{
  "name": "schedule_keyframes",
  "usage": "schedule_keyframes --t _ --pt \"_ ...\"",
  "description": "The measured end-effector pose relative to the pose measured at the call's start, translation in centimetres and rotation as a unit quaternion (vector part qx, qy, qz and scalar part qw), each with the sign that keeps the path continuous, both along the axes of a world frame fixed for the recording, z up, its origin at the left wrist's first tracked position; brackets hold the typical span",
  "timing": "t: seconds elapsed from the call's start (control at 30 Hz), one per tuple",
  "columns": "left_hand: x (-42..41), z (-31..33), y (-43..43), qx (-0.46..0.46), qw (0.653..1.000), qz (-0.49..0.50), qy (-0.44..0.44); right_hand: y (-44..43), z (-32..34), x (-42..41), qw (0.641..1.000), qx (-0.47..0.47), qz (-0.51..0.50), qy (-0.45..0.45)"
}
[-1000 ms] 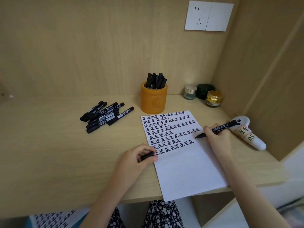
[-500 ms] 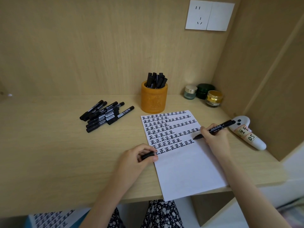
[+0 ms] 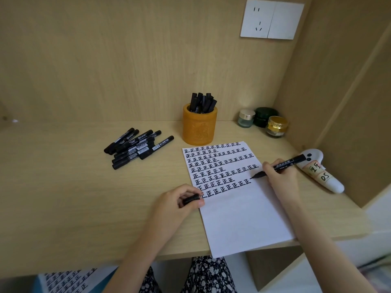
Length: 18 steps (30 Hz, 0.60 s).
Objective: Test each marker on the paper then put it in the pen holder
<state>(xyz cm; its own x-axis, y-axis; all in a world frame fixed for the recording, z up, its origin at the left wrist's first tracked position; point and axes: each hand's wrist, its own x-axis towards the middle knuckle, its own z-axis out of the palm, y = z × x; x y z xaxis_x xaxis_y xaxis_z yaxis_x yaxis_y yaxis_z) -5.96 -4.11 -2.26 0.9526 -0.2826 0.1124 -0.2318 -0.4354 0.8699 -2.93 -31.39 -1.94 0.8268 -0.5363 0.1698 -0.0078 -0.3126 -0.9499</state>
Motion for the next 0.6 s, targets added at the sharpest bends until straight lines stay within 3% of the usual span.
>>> schedule_keyframes --t 0.6 --pt "-0.08 0.11 -0.04 0.006 1.000 0.001 -0.002 0.06 0.20 -0.18 1.000 -0.006 0.004 -0.002"
